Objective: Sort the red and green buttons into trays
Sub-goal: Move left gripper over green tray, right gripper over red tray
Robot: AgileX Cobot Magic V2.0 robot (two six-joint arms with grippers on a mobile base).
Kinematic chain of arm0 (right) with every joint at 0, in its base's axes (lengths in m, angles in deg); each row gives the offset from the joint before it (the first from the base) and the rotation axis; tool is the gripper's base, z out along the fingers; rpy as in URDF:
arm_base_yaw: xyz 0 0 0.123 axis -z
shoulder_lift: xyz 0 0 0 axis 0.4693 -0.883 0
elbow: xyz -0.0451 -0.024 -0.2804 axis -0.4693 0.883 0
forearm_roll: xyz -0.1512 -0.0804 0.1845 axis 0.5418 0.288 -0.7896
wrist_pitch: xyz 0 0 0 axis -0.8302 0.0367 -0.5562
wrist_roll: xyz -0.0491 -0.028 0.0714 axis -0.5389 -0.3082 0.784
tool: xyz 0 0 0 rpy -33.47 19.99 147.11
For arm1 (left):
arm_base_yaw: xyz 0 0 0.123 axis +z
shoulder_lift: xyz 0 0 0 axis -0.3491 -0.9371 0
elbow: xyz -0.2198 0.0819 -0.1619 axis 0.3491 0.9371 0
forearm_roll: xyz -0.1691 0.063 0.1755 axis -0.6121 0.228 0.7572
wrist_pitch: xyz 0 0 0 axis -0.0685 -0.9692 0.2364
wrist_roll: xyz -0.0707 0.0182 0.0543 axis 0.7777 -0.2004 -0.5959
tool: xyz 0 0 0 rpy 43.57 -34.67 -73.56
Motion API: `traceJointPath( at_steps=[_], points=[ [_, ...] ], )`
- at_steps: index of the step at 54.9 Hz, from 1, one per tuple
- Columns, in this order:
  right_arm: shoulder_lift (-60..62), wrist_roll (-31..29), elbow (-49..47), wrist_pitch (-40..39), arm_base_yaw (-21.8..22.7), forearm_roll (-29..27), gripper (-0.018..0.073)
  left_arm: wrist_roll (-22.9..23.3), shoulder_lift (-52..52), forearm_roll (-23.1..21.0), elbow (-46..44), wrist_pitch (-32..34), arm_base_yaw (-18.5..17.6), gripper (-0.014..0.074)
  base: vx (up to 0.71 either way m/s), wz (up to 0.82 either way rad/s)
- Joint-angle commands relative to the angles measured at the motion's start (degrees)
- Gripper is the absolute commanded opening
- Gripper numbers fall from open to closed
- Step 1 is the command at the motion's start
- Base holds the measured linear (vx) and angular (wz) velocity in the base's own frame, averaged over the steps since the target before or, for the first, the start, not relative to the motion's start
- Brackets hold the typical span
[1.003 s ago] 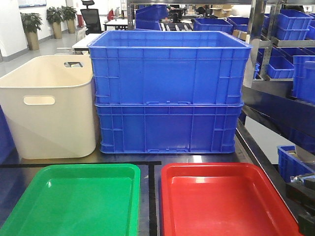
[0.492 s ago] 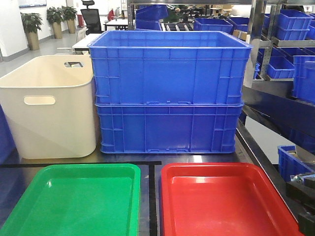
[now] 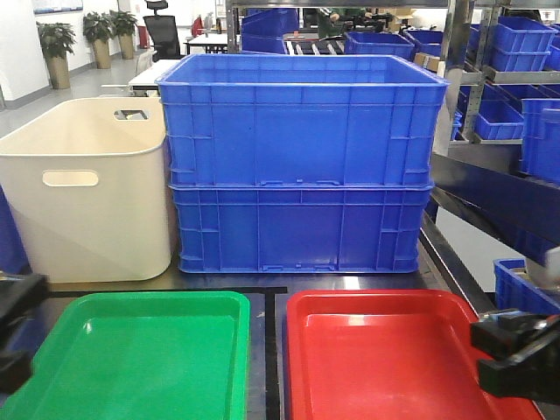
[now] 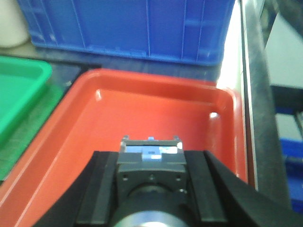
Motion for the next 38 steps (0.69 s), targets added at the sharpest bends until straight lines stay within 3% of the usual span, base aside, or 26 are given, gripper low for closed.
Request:
traceJointPath(
  at_steps=[1, 16, 28, 38],
  points=[
    [-4.1, -2.2, -2.9, -8.1, -0.1, -0.6, -0.0009, 0.5, -5.9, -0.3, -4.4, 7.2, -1.7, 0.0, 0.0, 0.0],
    [-16.0, -2.5, -2.9, -15.5, -0.1, -0.6, -0.0008, 0.5, -25.8, -0.3, -9.0, 16.6, -4.2, 0.0001, 0.0, 0.0],
    [-20.3, -2.3, -2.9, -14.7, -0.1, -2.4, 0.0012, 0.5, -32.5, -0.3, -9.0, 16.9, -4.3, 0.0011, 0.0, 0.0],
    [-22.2, -2.3, -2.9, -14.5, -0.1, -7.8, 0.0092, 0.4, -34.7, -0.3, -9.0, 16.9, -4.3, 0.0092, 0.0, 0.0]
  ],
)
